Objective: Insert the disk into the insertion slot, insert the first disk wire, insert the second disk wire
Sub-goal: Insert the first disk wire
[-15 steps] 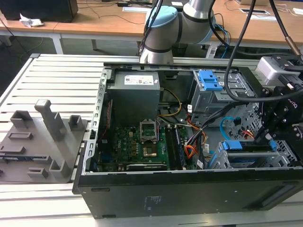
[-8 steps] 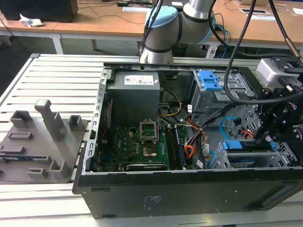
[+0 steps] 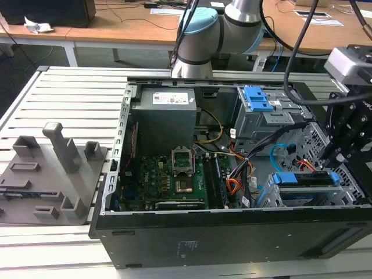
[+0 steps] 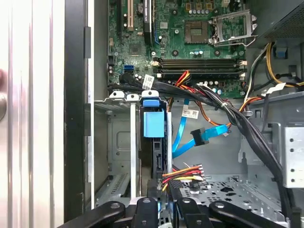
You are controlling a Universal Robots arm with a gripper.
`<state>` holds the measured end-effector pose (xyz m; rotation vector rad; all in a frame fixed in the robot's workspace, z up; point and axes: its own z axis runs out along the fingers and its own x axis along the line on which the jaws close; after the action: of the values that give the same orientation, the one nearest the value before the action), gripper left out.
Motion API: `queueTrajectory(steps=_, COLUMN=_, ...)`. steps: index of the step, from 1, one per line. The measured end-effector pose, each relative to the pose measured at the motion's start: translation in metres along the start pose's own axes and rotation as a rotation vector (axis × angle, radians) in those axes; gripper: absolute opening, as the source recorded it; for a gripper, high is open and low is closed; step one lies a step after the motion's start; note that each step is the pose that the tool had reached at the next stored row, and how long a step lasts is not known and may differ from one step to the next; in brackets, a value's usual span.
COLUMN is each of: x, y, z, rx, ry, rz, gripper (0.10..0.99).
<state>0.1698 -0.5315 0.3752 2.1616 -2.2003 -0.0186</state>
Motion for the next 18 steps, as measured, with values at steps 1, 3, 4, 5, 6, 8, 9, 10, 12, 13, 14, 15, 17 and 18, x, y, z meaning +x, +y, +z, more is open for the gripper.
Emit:
queueTrajectory(steps=1, x=0.0001, y=0.0003, z=-0.0057, rx=0.000, ry=0.0005, rz=0.000, gripper=0.157)
queueTrajectory(steps=3, x=0.0003, y=0.0005, z=-0.0100, rx=0.000, ry=0.0002, rz=0.000, gripper=0.106)
queueTrajectory(steps=4, x=0.0003, y=0.0005, z=-0.0100, rx=0.000, ry=0.0002, rz=0.000, gripper=0.106)
queueTrajectory(steps=5, x=0.0003, y=0.0006, z=-0.0100, rx=0.000, ry=0.0001, rz=0.000, gripper=0.106)
queueTrajectory(steps=6, x=0.0003, y=0.0006, z=-0.0101, rx=0.000, ry=0.0002, rz=0.000, gripper=0.106)
queueTrajectory(steps=8, x=0.0004, y=0.0048, z=-0.0100, rx=0.000, ry=0.0006, rz=0.000, gripper=0.106)
queueTrajectory(steps=9, x=0.0006, y=0.0153, z=-0.0094, rx=0.000, ry=0.0005, rz=0.000, gripper=0.106)
queueTrajectory(steps=10, x=0.0006, y=0.0195, z=-0.0090, rx=0.000, ry=0.0003, rz=0.000, gripper=0.106)
queueTrajectory(steps=12, x=0.0008, y=0.0243, z=-0.0087, rx=0.000, ry=0.0003, rz=0.000, gripper=0.106)
queueTrajectory(steps=13, x=0.0008, y=0.0243, z=-0.0088, rx=0.000, ry=0.0004, rz=0.000, gripper=0.106)
queueTrajectory(steps=14, x=0.0007, y=0.0243, z=-0.0088, rx=0.000, ry=0.0004, rz=0.000, gripper=0.106)
queueTrajectory(steps=15, x=0.0007, y=0.0244, z=-0.0087, rx=0.000, ry=0.0003, rz=0.000, gripper=0.106)
queueTrajectory(steps=17, x=0.0007, y=0.0245, z=-0.0088, rx=0.000, ry=0.0004, rz=0.000, gripper=0.106)
queueTrajectory(steps=18, x=0.0007, y=0.0246, z=-0.0087, rx=0.000, ry=0.0003, rz=0.000, gripper=0.106)
